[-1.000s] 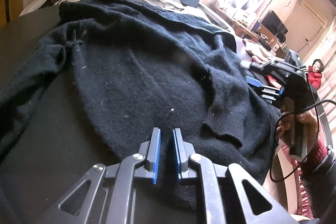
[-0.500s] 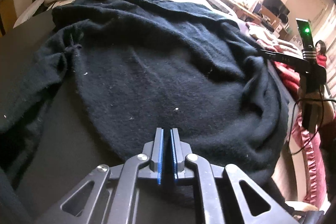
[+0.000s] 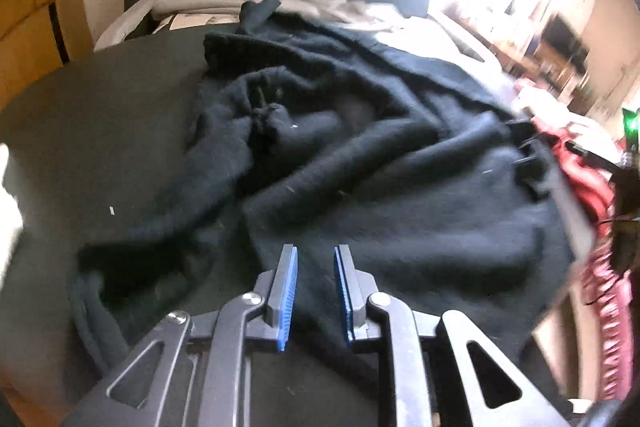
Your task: Fold clothes
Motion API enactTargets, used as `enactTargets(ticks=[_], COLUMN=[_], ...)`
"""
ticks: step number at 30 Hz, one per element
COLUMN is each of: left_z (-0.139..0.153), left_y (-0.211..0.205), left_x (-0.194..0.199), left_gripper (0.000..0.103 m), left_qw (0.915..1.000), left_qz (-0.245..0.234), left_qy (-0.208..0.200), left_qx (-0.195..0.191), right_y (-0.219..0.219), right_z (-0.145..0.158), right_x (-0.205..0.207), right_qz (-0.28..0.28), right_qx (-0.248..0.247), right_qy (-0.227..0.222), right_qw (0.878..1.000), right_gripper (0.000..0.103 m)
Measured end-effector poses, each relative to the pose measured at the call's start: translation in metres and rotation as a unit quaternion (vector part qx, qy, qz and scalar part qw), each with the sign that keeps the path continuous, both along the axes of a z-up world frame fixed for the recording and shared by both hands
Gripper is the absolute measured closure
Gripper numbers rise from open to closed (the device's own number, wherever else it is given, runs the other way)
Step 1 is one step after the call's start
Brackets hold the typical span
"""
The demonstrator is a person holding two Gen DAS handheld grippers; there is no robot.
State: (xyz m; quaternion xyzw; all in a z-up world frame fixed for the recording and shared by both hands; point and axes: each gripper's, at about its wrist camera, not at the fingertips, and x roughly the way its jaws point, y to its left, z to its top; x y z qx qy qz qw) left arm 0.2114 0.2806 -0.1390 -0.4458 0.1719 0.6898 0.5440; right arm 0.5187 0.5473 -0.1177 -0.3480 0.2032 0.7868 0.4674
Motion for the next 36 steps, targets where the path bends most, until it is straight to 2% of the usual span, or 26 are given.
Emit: enactTargets(ticks=[2,3,5,8,10,11,17,20,22,24,26,27,30,33,36], left_z=[0.002,0.001,-0.001,-0.006,-0.016,-0.024,-0.027,-0.011,0.005,0.023,0.033,0.037,0.041,0.037,0.019], left_y=[-0.008,-0.007,-0.002,0.004,0.01,0.009,-0.001,-0.02,-0.05,-0.093,-0.133,-0.153,-0.183,-0.184,-0.158], left_x=[0.007,0.013,0.025,0.044,0.05,0.05,0.039,0.03,0.006,-0.026,-0.057,-0.07,-0.096,-0.105,-0.102], left_gripper=[0.084,0.084,0.084,0.084,0.084,0.084,0.084,0.082,0.081,0.079,0.076,0.075,0.074,0.074,0.074], left_qw=[0.9995,0.9992,0.9985,0.9972,0.9976,0.9973,0.997,0.9965,0.9928,0.9858,0.9754,0.9693,0.9586,0.9514,0.9582], left_qz=[-0.005,-0.013,-0.031,-0.061,-0.063,-0.061,-0.031,-0.01,0.029,0.099,0.169,0.203,0.253,0.256,0.24], left_qy=[-0.021,-0.025,-0.032,-0.033,-0.027,-0.037,-0.071,-0.071,-0.093,-0.092,-0.085,-0.077,-0.06,-0.091,-0.097], left_qx=[0.024,0.028,0.031,0.026,-0.004,-0.016,0.009,0.042,0.07,0.1,0.113,0.116,0.116,0.144,0.123], right_y=[-0.018,-0.026,-0.039,-0.048,-0.049,-0.049,-0.052,-0.053,-0.045,-0.039,-0.034,-0.033,-0.036,-0.024,-0.006], right_z=[0.008,0.003,-0.013,-0.047,-0.049,-0.05,-0.054,-0.054,-0.043,-0.024,-0.008,-0.004,-0.001,-0.005,-0.01], right_x=[-0.01,-0.019,-0.033,-0.041,-0.033,-0.029,-0.006,0.004,-0.001,-0.014,-0.029,-0.046,-0.111,-0.163,-0.209], right_qz=[0.061,0.089,0.124,0.13,0.121,0.116,0.088,0.075,0.073,0.085,0.1,0.115,0.169,0.182,0.184], right_qx=[-0.011,-0.026,-0.054,-0.089,-0.1,-0.105,-0.138,-0.151,-0.143,-0.13,-0.117,-0.115,-0.109,-0.092,-0.073], right_qy=[0.019,0.007,-0.032,-0.109,-0.108,-0.108,-0.106,-0.103,-0.082,-0.03,0.019,0.033,0.051,0.032,0.008], right_qw=[0.998,0.996,0.99,0.981,0.982,0.982,0.981,0.98,0.984,0.987,0.988,0.986,0.978,0.978,0.98], right_gripper=[0.078,0.074,0.074,0.074,0.073,0.073,0.07,0.07,0.07,0.07,0.068,0.067,0.064,0.064,0.064])
